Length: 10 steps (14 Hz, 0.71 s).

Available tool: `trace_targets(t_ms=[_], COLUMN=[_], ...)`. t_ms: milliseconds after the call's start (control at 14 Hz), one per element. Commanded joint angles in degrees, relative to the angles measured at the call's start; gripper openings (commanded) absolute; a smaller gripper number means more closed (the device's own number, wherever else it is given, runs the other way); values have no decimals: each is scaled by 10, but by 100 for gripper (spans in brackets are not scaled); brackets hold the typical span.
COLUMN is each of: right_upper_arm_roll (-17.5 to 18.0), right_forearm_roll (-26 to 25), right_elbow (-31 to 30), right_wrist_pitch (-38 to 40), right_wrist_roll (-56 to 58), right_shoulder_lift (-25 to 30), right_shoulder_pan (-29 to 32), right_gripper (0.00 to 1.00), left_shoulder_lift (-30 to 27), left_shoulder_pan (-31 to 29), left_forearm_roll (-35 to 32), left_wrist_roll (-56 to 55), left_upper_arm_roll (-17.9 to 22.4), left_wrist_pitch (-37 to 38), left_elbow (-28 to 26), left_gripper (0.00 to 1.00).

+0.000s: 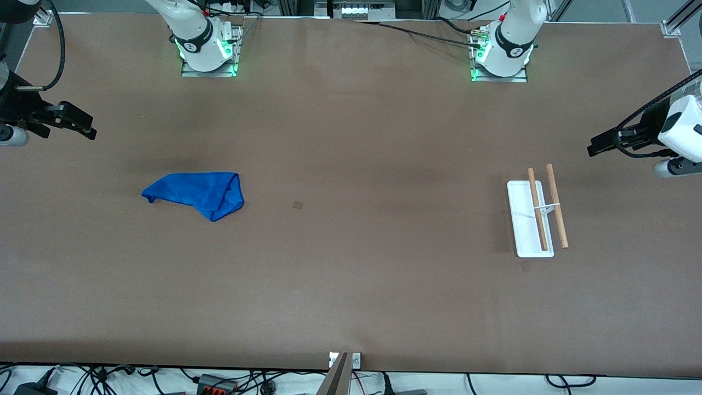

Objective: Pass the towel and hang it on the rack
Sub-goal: 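Reach the right gripper toward the blue towel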

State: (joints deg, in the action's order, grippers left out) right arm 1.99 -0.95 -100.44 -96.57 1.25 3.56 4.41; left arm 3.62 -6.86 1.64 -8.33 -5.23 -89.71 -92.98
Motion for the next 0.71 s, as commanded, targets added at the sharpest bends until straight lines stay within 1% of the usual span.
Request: trace_targets(t_ms=[0,429,571,643], right_upper_arm_roll=[6,6,7,6], right_forearm_roll=[-5,-5,-6,-6], right_elbow=[-1,1,1,2], right_wrist_pitch=[1,-1,-5,-6], right_wrist_roll=[4,8,8,9], right_shoulder_lift=[7,6,0,-13], right_shoulder_pan=[7,7,7,7], right_gripper=[100,100,100,100], left_shoulder_lift=[10,10,10,10], left_shoulder_pan=[-3,-2,-2,-2], left_forearm_roll=[5,4,4,4], left_wrist_roll=[3,1,1,1], left_upper_arm_roll=[0,0,0,0], left_wrist_pitch=[13,13,13,13], left_elbow=[18,19,19,19], left_gripper=[100,100,100,100])
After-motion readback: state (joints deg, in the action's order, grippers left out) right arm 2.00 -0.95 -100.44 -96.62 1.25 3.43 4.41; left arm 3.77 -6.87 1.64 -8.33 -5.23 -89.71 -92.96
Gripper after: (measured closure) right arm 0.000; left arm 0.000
